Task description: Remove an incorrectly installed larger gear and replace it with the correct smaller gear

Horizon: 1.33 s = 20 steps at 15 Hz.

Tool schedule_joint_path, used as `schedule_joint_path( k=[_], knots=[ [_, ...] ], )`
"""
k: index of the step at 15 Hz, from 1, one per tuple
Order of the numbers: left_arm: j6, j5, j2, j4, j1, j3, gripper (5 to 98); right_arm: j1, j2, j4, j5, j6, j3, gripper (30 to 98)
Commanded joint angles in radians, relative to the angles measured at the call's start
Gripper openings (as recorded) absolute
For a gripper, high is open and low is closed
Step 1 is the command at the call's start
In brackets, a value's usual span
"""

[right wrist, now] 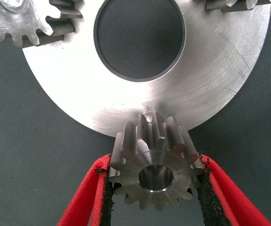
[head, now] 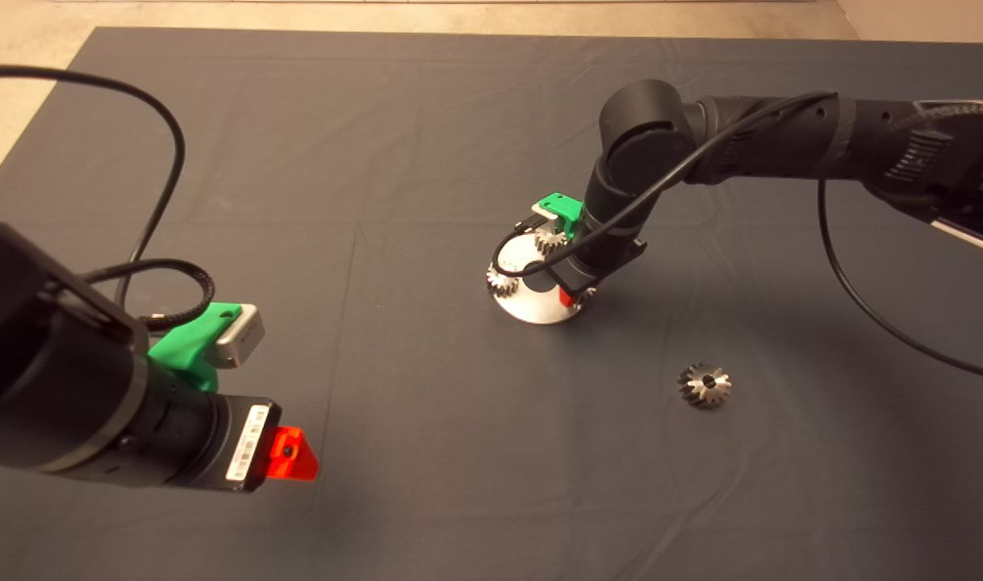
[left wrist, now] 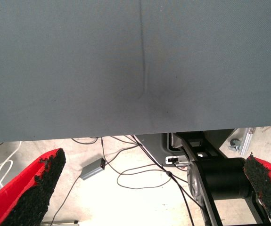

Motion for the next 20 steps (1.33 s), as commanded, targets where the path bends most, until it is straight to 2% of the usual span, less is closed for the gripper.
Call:
schedule_joint_path(
  k=[1,7,11,16,20],
  knots=[
    [0.002,0.077,-0.003,-0.016,-0.009,0.011,98.2,0.032,0.009,0.015,-0.014,-0.001,0.004,39.5],
    [0.002,0.077,-0.003,-0.017,-0.009,0.011,98.2,0.032,0.011,-0.019,-0.018,-0.001,0.005,39.5],
    [0.002,0.077,-0.003,-0.016,-0.009,0.011,98.2,0.032,0.025,-0.057,-0.057,-0.001,0.005,39.5],
    [0.001,0.078,-0.003,-0.016,-0.009,0.011,98.2,0.032,0.025,-0.063,-0.062,-0.002,0.006,39.5],
    [0.001,0.077,-0.003,-0.016,-0.009,0.011,98.2,0.032,0.014,-0.063,-0.083,-0.005,0.007,39.5]
  ],
)
